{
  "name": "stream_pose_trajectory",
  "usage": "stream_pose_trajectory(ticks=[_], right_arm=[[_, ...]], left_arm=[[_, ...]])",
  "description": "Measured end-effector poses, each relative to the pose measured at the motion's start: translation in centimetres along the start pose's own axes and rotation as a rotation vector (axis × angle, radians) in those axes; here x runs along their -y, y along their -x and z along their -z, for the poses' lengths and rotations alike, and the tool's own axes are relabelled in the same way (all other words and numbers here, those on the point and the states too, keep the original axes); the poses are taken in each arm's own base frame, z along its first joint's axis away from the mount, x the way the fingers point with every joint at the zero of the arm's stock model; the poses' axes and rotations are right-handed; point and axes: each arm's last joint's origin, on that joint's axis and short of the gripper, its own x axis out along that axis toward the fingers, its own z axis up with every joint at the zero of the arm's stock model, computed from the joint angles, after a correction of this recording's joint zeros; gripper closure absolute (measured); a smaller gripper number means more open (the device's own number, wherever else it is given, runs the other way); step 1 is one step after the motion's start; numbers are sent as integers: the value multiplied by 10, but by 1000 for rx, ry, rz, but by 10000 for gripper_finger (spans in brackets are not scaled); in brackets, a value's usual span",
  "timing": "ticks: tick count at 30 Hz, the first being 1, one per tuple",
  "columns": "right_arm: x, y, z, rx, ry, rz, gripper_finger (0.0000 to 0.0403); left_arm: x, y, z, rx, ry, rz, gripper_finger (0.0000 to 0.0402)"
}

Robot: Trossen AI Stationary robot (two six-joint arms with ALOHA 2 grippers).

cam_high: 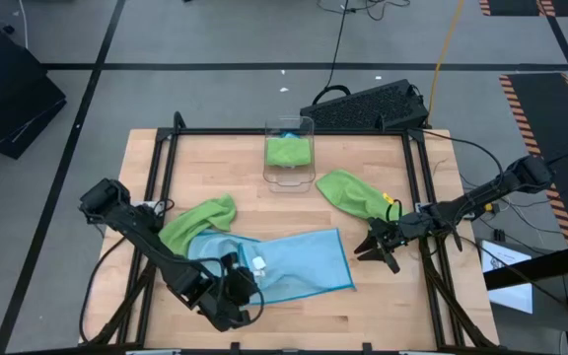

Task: Fold microfiber towels
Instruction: Fold the right blue towel

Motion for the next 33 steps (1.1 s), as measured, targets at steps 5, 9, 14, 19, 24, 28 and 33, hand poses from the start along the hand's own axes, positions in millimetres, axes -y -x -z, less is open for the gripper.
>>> stream_pose_trajectory(ticks=[5,9,14,19,24,28,33], right_arm=[[0,0,0,-3,6,3,275],[1,0,1,-6,6,9,273],[1,0,0,6,14,27,274],[1,0,0,6,21,28,274],[1,0,1,60,0,109,274],[-4,-2,6,81,16,153,275],[-18,-11,10,139,55,122,275]], left_arm=[[1,-7,7,-106,6,34,256],[1,-5,10,-164,-1,69,224],[1,2,10,-178,-8,81,214],[3,4,12,-139,-15,50,213],[6,9,15,25,10,-58,213],[21,3,28,85,-28,-50,216],[45,-20,55,75,-143,-1,243]])
